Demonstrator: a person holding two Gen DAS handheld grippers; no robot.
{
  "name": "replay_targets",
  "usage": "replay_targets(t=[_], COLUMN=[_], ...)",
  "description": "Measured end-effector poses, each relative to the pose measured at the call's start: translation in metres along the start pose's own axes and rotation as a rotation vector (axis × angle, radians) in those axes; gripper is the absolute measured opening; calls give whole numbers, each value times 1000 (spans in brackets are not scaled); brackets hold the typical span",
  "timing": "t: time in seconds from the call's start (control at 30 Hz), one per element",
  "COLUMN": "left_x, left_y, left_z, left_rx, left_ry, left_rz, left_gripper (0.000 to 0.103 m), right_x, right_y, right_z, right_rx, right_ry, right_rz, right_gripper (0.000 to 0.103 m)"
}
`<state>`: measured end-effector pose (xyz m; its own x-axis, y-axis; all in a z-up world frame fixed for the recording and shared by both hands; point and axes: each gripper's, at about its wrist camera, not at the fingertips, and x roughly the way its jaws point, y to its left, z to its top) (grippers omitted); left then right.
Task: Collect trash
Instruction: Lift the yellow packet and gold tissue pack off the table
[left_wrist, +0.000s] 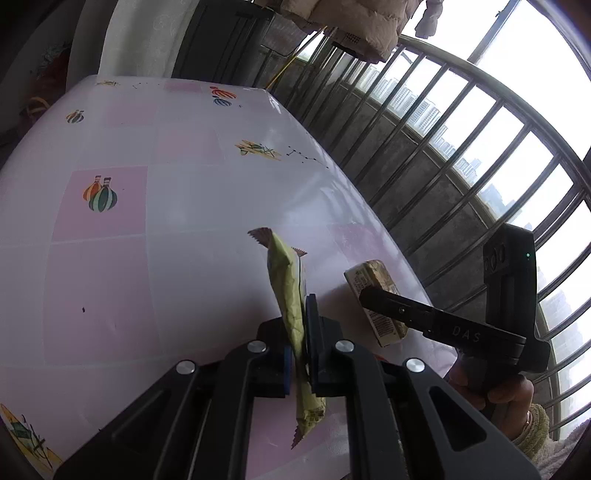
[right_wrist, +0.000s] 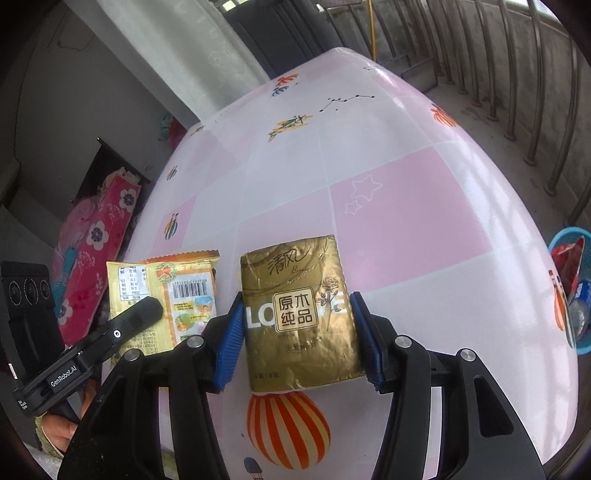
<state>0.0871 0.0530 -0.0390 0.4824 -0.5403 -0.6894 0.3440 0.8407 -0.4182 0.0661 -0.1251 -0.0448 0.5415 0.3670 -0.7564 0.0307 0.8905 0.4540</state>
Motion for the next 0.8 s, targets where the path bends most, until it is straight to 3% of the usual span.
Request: replay_targets(t=[0.43,0.8], left_x=[4,2], left_y=[-38,-45], left_z=[1,0], left_rx=[147,195], left_ry=[3,-15], left_rz=[106,143], left_gripper=[6,6], right_x=[-6,-8], right_y=[-11,-11], right_z=[3,3], right_rx=[39,37], right_ry=[0,0], right_rz=[46,46], right_gripper=[51,51])
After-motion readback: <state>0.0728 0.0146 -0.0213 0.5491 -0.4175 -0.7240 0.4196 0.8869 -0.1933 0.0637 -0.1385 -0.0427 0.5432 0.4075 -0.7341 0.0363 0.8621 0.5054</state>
